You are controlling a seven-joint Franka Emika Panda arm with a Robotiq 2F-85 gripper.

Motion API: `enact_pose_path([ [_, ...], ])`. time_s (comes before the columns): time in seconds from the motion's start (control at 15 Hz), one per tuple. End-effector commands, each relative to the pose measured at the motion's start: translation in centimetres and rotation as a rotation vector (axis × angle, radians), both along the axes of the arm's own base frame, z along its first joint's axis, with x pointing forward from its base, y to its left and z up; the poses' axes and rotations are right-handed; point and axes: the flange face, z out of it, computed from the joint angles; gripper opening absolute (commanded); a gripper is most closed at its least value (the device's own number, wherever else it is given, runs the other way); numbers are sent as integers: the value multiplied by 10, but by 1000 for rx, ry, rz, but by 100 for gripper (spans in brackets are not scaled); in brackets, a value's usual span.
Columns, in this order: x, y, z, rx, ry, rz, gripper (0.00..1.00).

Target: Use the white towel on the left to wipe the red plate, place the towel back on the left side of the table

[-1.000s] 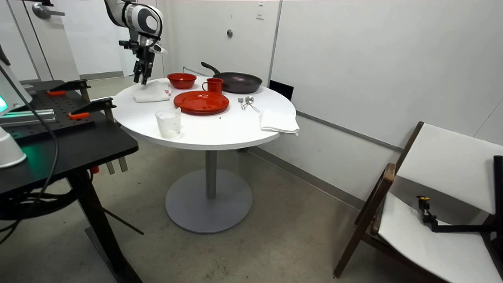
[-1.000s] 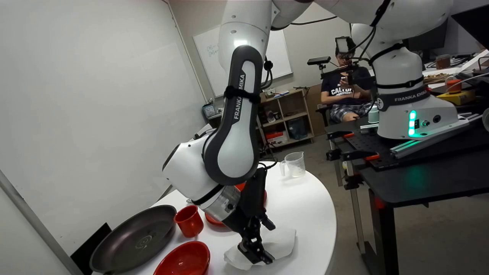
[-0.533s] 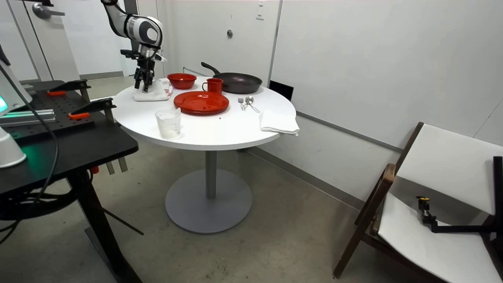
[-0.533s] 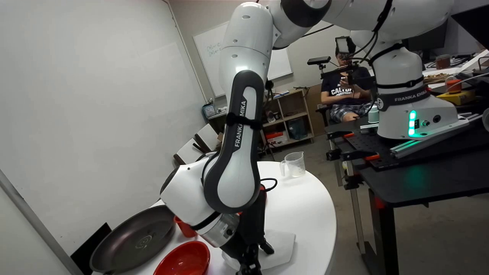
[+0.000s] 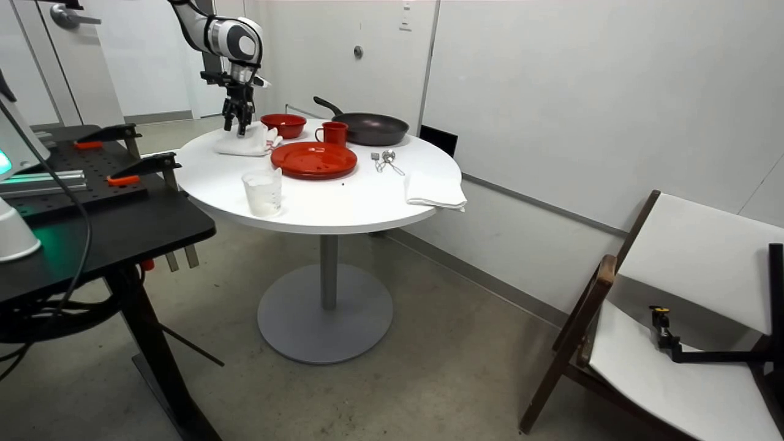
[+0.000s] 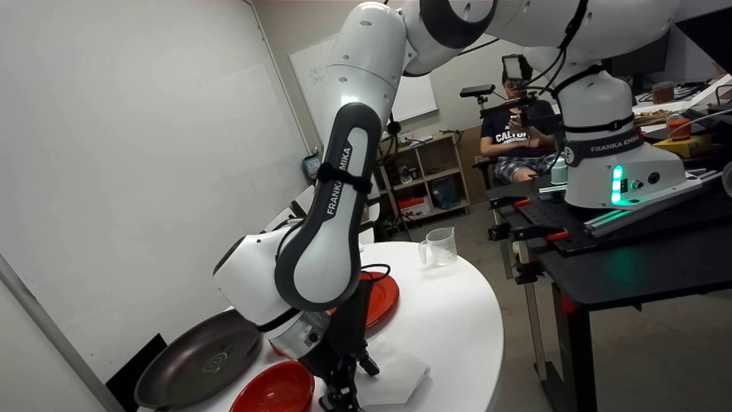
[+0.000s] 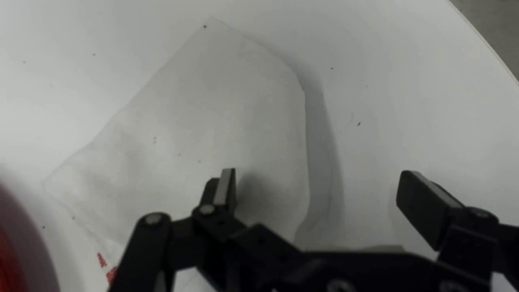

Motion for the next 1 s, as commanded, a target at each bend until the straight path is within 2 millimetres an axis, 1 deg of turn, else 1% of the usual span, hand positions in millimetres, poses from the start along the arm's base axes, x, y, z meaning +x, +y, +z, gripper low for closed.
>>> enact_pose_path([
  [0.0, 19, -10, 15, 5, -19, 21, 100],
  [0.33, 34, -31, 27, -3, -35, 26, 100],
  [0.6, 34, -40, 29, 2, -28, 30, 100],
  [0.67, 34, -41, 29, 5, -28, 31, 83],
  [0.73, 34, -42, 29, 7, -26, 31, 73],
  [0.87, 34, -45, 29, 8, -30, 35, 61],
  [0.93, 33, -46, 29, 8, -30, 36, 52],
])
